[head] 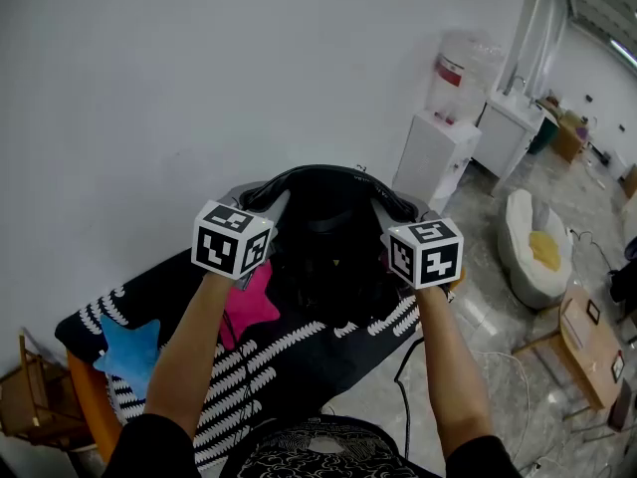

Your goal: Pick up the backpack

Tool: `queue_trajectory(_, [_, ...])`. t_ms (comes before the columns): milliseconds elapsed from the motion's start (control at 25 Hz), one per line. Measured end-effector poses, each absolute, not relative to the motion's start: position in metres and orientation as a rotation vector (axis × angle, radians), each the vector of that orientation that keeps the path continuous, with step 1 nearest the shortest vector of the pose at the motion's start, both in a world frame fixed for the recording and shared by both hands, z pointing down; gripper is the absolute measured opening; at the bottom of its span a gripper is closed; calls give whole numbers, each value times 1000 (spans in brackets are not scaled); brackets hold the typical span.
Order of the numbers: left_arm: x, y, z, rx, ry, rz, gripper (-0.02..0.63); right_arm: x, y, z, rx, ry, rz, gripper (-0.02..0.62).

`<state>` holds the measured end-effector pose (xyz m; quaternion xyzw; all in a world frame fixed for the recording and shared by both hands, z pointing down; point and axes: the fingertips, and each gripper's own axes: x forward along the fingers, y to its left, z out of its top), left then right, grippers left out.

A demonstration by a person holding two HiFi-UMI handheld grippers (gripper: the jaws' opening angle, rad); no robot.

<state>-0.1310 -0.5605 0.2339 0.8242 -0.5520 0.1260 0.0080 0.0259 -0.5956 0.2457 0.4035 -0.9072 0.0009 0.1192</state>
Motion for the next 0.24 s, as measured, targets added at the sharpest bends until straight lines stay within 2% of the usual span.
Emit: queue_trajectory(240, [-135,-559,233,2579,-1727,402,57,22,-594,246,1178,-2654,-1,61])
